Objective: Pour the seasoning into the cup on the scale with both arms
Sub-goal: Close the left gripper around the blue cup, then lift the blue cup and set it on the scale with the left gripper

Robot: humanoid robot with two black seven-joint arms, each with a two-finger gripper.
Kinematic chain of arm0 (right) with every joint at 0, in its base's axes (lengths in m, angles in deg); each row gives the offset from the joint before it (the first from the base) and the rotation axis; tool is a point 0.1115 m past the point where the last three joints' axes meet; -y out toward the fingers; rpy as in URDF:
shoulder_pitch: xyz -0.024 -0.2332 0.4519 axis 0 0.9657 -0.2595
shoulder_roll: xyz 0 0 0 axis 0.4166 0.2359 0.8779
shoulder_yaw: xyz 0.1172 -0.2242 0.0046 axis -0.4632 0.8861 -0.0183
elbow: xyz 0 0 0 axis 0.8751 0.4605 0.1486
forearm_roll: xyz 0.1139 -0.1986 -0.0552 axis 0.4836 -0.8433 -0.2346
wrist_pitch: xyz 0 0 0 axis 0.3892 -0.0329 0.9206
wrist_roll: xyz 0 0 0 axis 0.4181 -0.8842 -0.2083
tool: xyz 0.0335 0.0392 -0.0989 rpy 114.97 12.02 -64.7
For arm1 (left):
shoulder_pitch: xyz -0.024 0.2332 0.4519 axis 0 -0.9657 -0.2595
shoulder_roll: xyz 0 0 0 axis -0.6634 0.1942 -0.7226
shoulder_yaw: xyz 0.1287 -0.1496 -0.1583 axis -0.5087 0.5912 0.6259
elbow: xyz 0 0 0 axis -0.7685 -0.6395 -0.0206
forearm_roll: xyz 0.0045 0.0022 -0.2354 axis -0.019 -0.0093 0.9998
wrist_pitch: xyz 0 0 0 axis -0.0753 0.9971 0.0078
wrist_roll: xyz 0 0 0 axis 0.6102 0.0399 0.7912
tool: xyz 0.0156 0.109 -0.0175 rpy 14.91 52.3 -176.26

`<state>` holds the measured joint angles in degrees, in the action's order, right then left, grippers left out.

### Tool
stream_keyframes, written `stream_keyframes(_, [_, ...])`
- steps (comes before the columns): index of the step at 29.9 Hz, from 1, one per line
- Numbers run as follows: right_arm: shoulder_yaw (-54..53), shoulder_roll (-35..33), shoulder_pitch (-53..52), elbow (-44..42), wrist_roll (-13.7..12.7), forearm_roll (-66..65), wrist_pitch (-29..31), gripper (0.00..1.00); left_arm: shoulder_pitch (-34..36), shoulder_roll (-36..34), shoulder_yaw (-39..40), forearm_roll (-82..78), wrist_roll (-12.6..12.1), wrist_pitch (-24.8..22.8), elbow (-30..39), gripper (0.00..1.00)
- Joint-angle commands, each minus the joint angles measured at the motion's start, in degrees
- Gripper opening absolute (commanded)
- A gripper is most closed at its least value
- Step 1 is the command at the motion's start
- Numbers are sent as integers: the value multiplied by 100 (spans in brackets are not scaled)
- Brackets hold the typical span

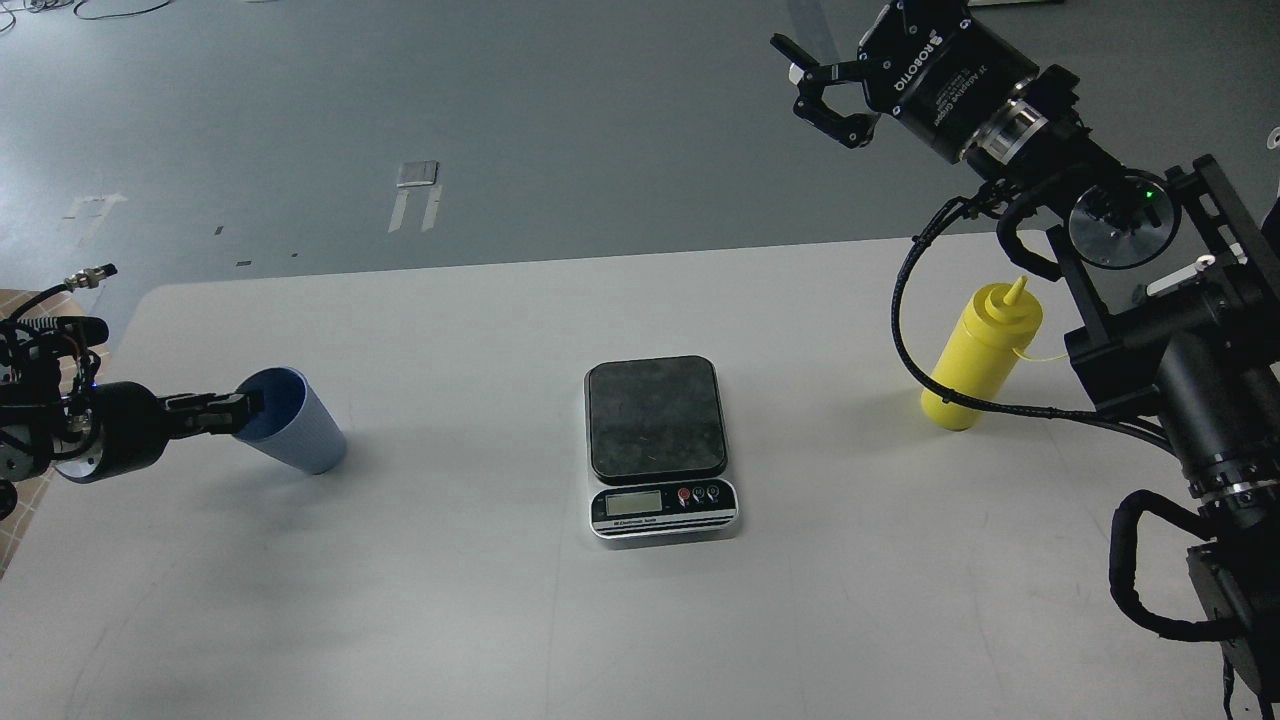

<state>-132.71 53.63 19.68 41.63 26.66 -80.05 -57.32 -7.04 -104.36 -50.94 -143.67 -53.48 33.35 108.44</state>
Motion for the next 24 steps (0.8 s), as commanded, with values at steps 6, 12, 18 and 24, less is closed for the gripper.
stream_keyframes(6, [-14, 2, 25, 28, 0, 0, 0, 100, 990, 6, 108, 290, 74, -555, 61, 0])
stream_keyframes(12, [-14, 2, 25, 28, 0, 0, 0, 100, 2220, 251, 117, 290, 65, -1018, 394, 0])
stream_keyframes(18, [-22, 2, 17, 28, 9, 0, 0, 100, 2925, 1014, 99, 281, 4, -1018, 773, 0])
stream_keyframes(24, [-66, -7, 17, 28, 9, 0, 0, 100, 2997, 2008, 55, 211, -92, -1018, 808, 0])
